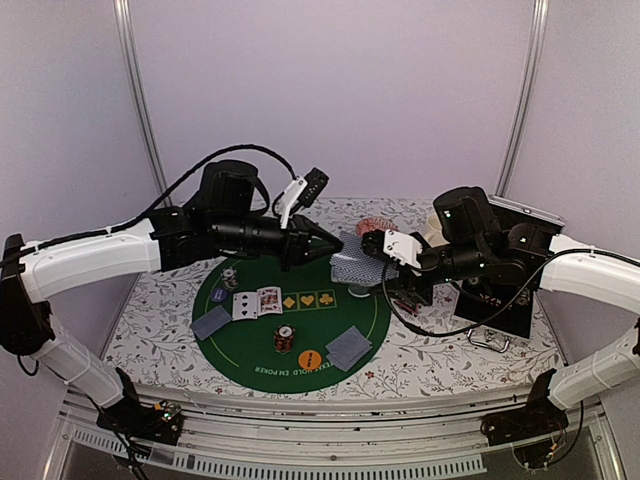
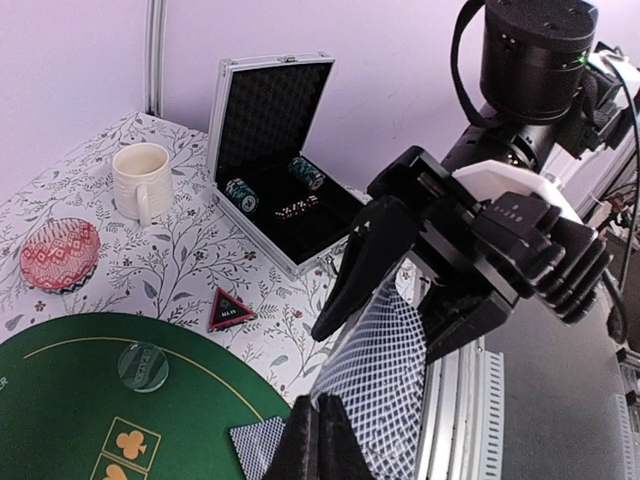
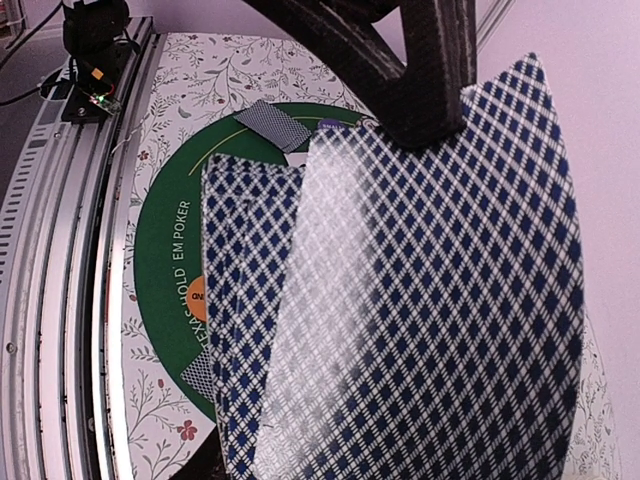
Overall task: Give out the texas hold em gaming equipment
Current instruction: Pick up the poker card from the face-down deck piles, then flop the poker card into the community card area.
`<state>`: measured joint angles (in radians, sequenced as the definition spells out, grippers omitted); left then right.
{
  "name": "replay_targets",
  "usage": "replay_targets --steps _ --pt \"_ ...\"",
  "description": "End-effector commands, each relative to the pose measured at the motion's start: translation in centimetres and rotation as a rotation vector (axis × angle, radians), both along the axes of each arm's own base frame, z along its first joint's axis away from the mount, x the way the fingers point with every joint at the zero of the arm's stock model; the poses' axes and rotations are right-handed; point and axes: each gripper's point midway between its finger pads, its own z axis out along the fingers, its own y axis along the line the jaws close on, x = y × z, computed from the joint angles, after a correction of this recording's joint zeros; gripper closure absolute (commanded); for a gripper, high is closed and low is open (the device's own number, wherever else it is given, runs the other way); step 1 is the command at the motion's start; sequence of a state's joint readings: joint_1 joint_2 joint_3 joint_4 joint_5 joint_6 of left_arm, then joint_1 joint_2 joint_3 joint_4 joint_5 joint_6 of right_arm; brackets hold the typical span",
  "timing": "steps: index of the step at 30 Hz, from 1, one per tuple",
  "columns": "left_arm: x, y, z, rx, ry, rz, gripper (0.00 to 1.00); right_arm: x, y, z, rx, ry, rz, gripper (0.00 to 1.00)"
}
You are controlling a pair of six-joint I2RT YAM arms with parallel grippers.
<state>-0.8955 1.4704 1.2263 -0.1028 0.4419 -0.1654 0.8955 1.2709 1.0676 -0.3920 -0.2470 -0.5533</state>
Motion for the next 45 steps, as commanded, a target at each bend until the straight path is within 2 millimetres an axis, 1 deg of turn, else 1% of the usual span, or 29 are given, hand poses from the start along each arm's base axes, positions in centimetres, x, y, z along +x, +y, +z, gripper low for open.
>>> replay_targets --steps 1,8,13,16,19,21,22,24,25,26,30,35,38,41,44,45 --pt "-0.9 0.7 2.1 -0.038 -0.027 -0.029 1.00 0.2 0.0 1.9 0.049 -0.039 -0.003 0.57" --pt "-1.1 1.8 3.5 -0.071 -0.060 -0.016 1.00 0.3 -0.1 1.7 0.043 -0.041 -0.008 0.57" --pt "-1.3 2.4 4.1 -0.083 -0.069 -0.017 1.00 0.3 -0.2 1.7 0.044 -0.039 -0.010 0.57" --pt "-0.9 3.6 5.4 -0.112 -0.094 0.017 1.00 0.4 -0.3 1.4 0.040 -0.037 -0.015 0.57" --pt "0.9 6.0 6.6 -0.123 -0.143 0.140 1.00 0.4 -0.5 1.3 0.040 -0.034 -0.018 0.57" --pt "2.8 8.2 7.1 -0.113 -0.165 0.245 1.00 0.3 -0.5 1.4 0.042 -0.035 -0.017 0.57" --pt "3.6 9.2 7.1 -0.099 -0.176 0.297 1.00 0.3 -0.6 1.4 0.043 -0.034 -0.015 0.57" --pt "5.6 11.2 6.5 -0.028 -0.209 0.432 1.00 0.2 -0.6 1.6 0.046 -0.034 -0.012 0.57" --pt "6.4 12.0 6.3 0.009 -0.227 0.480 1.00 0.2 -0.6 1.6 0.047 -0.035 -0.011 0.57" --pt "7.2 12.6 5.7 0.053 -0.243 0.524 1.00 0.2 -0.6 1.6 0.047 -0.033 -0.010 0.57" --pt "10.6 14.4 1.2 0.294 -0.280 0.676 1.00 0.1 -0.5 1.7 0.050 -0.033 -0.006 0.57" --pt "13.2 14.8 -5.0 0.570 -0.326 0.747 1.00 0.0 -0.5 1.6 0.049 -0.029 -0.004 0.57" --pt "14.2 14.7 -8.3 0.756 -0.397 0.774 1.00 0.0 -0.5 1.5 0.046 -0.025 -0.004 0.57" --pt "14.5 13.9 -11.7 0.921 -0.460 0.747 1.00 0.0 -0.5 1.5 0.045 -0.024 -0.003 0.57" --pt "14.6 12.8 -15.1 1.009 -0.471 0.693 1.00 0.0 -0.4 1.4 0.043 -0.021 0.000 0.57" --pt "14.6 12.5 -15.7 1.016 -0.471 0.680 1.00 0.0 -0.4 1.4 0.043 -0.020 0.000 0.57"
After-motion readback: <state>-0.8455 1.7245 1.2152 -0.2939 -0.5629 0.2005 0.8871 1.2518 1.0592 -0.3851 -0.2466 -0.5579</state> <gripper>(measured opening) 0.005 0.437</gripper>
